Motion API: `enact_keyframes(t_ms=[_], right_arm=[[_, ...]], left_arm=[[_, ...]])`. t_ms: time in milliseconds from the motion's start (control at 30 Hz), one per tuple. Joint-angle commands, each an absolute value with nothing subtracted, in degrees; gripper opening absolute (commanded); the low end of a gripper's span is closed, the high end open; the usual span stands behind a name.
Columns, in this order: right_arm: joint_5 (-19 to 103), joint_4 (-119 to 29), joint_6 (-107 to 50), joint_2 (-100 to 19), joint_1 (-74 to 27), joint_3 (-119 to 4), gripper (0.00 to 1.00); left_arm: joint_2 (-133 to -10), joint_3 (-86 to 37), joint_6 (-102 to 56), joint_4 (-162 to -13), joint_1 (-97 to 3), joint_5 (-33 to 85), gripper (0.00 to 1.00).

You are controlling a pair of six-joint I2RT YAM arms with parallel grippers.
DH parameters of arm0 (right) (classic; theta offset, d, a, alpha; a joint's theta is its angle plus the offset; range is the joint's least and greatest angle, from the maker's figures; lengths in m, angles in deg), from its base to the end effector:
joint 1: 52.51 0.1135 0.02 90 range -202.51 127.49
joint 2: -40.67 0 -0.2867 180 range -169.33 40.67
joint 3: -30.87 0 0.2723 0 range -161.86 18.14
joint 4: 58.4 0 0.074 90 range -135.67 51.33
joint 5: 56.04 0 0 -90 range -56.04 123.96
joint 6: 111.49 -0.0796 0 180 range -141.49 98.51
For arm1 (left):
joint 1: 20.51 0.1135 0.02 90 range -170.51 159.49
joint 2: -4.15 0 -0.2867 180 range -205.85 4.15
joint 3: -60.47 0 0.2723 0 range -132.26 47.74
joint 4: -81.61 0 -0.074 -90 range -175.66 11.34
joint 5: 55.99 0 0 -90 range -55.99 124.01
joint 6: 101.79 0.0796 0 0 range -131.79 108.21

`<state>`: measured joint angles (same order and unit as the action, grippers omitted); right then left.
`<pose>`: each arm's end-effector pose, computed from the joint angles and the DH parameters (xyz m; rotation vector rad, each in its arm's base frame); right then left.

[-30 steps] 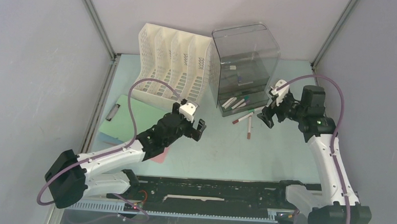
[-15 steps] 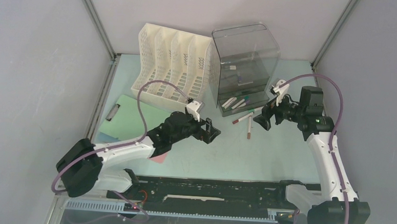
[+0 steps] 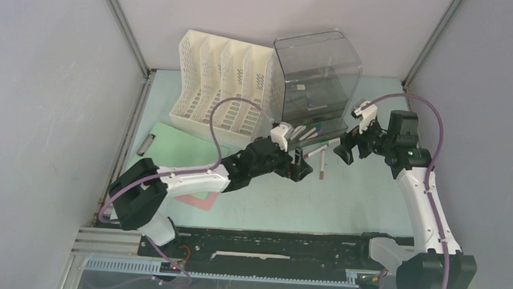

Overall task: Organize the desk
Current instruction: Pick up the stationery from the center of the board.

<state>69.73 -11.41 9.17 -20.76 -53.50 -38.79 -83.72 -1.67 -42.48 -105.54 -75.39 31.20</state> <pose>0.2612 0.0420 0.3175 -0.8524 1.9482 0.3776 0.2270 -0.3295 0.2329 0.4625 1.9868 -1.0326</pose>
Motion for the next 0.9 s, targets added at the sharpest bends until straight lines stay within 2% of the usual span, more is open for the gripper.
enact_keyframes(t_ms=[0,433,633,867], right_arm=[[66.17,-14.29,7.43,-20.16,-54.18,-38.81,1.0],[60.85,-17.74,2.35,-19.71,-56.79,-38.79,1.0],[55.48,-19.9,-0.01,-19.62,-57.23,-38.81,1.0],[55.63,-19.92,-0.08,-19.54,-57.49,-38.78,1.0]], left_arm=[[-87.77,-9.04,-42.5,-99.35,-77.77,38.38,1.0],[-107.59,-38.51,-38.99,-68.19,-82.17,50.5,1.0],[-114.24,-47.32,-36.52,-63.33,-83.0,51.16,1.0],[-121.26,-56.25,-35.39,-59.68,-83.09,48.9,0.99]])
